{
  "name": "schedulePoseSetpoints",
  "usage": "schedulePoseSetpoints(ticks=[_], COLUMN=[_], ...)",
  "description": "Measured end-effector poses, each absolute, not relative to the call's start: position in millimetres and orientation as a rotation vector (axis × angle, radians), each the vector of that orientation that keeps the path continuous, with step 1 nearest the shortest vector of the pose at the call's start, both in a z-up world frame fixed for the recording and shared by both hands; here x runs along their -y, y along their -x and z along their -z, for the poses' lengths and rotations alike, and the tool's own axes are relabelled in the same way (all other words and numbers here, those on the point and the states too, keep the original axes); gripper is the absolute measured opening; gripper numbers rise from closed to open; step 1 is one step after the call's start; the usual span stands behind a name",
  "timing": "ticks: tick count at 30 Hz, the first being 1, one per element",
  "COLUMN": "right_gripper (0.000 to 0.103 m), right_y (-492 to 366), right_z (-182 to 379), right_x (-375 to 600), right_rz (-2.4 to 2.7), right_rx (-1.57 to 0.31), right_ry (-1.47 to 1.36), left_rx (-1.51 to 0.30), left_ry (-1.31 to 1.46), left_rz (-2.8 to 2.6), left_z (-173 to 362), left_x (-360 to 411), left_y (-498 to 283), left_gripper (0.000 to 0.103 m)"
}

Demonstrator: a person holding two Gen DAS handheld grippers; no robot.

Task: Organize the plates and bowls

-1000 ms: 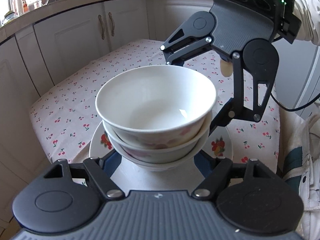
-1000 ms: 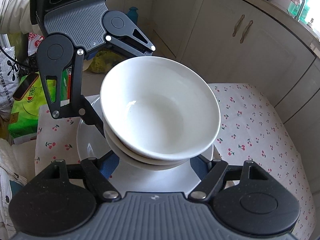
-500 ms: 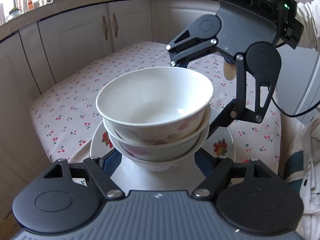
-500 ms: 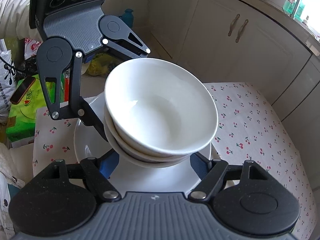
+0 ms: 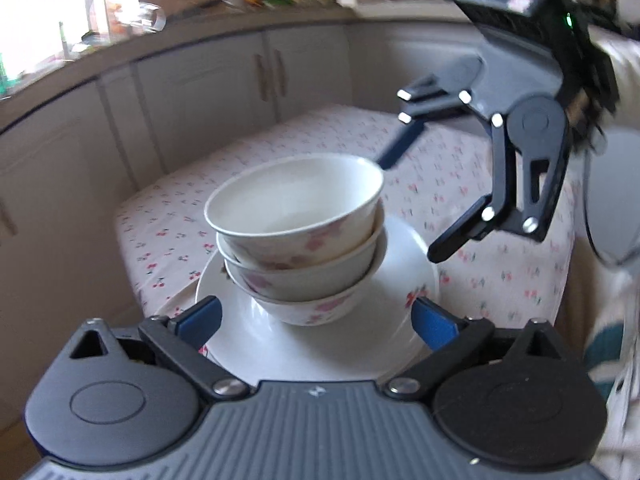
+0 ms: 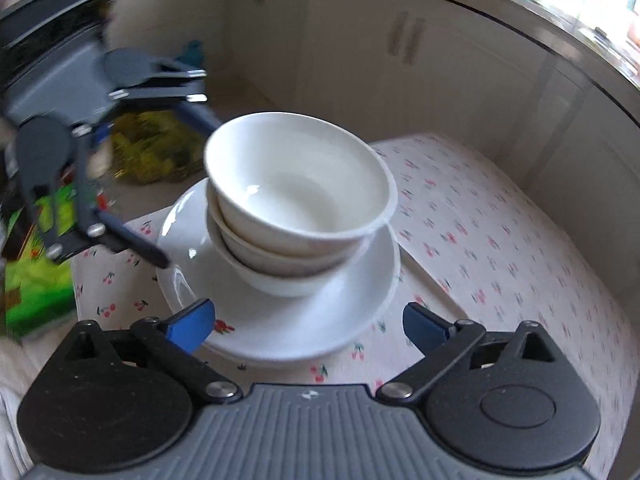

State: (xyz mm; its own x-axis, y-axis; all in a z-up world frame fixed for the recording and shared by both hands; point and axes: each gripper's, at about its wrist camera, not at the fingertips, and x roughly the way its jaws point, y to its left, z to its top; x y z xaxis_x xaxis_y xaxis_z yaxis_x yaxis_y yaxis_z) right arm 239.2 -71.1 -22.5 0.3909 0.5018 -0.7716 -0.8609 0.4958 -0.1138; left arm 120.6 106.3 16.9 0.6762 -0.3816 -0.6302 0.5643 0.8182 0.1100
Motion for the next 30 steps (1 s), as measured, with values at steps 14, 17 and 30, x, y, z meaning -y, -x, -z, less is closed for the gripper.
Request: schedulePoseSetpoints(ticks=[14,17,30], right_gripper=[0.103,0.103,0.103], right_y=[-184,-170,-113], right_z=[17,16,-12], right_x=[99,105,135], right_rz=[-0.429,-0.358,-0.239], right_rx=[-0.832,-0.851,-0.78], right_ry=[0.301,0.262,0.168], left_rx=[-0.65,-0.704,-0.673], left_ry=[-0.167,-0.115,-0.041], left_rz=[-0.016,-0.086,-0.13], left_z=[-34,-42,-72], left_x=[-35,-25,2], left_y=[-65,-59,-13], left_gripper=[0.102,0.102,0.102])
